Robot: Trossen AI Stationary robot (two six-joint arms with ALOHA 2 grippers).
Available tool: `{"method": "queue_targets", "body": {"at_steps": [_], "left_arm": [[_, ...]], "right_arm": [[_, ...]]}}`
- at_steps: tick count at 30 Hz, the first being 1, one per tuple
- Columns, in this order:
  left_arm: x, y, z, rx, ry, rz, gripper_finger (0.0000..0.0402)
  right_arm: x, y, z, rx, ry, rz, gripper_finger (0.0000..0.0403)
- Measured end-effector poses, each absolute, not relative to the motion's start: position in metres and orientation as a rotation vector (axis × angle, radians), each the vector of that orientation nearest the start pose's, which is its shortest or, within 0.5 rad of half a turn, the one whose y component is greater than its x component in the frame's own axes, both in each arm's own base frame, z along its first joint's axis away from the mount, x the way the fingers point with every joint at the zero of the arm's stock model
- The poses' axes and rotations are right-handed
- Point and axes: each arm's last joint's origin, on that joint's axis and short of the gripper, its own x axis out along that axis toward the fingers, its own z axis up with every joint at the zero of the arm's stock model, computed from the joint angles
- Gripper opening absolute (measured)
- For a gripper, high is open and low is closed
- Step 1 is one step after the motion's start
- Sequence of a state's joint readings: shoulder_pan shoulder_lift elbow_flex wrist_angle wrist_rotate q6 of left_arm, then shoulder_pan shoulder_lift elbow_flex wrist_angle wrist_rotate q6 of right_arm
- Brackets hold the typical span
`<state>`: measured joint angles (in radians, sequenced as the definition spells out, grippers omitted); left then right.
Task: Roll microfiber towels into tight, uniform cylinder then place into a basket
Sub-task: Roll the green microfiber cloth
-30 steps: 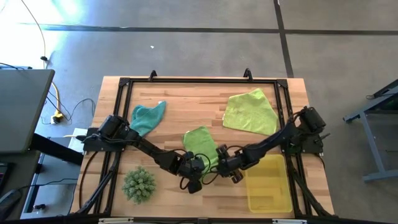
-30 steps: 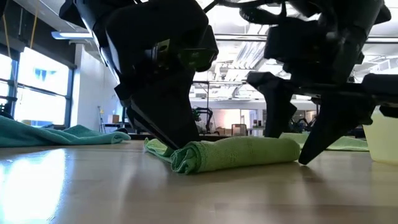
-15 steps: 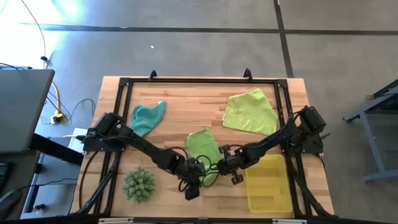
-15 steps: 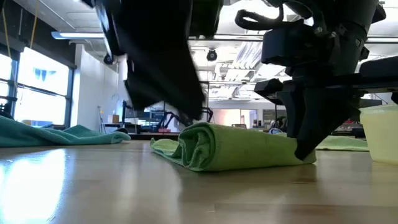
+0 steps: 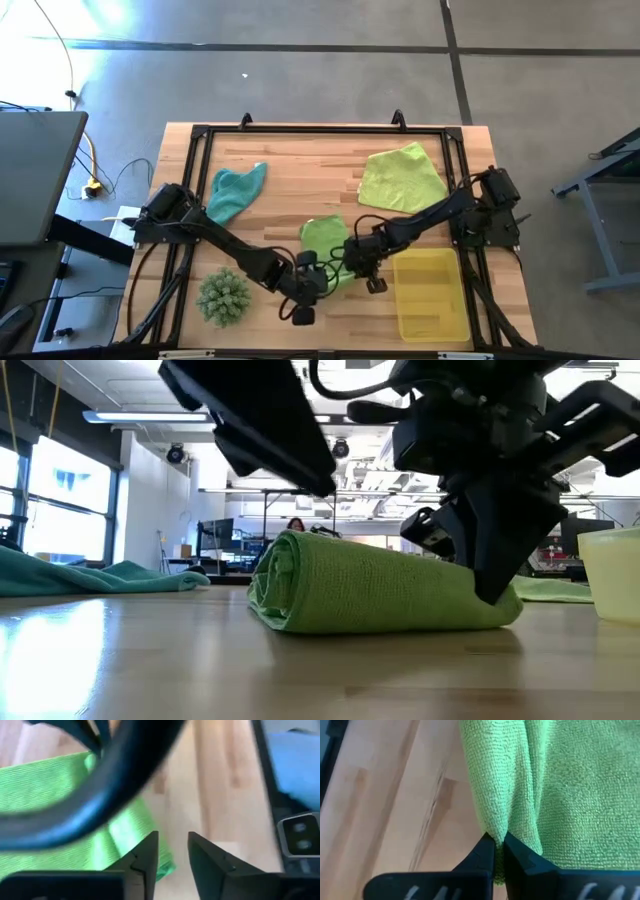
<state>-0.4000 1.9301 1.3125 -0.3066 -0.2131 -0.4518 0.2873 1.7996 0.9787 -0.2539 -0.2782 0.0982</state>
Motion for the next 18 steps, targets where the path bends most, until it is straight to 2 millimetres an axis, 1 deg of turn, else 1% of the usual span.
{"method": "queue_targets", "body": {"at_steps": [5, 9, 14, 18], "left_arm": [[0.376, -0.151, 0.179, -0.112, 0.900, 0.046, 0.0160], [0.378, -0.151, 0.168, -0.045, 0.896, 0.111, 0.0188], [0.382, -0.151, 0.149, -0.002, 0.913, 0.148, 0.0191], [0.384, -0.149, 0.141, 0.028, 0.897, 0.207, 0.0182]], "right_arm": [[0.323, 0.093, 0.138, 0.177, 1.130, 0.451, 0.0001], [0.323, 0.084, 0.137, 0.248, 1.170, 0.400, 0.0001], [0.321, 0.077, 0.136, 0.283, 1.211, 0.359, 0.0000], [0.320, 0.076, 0.135, 0.285, 1.217, 0.355, 0.0000]]}}
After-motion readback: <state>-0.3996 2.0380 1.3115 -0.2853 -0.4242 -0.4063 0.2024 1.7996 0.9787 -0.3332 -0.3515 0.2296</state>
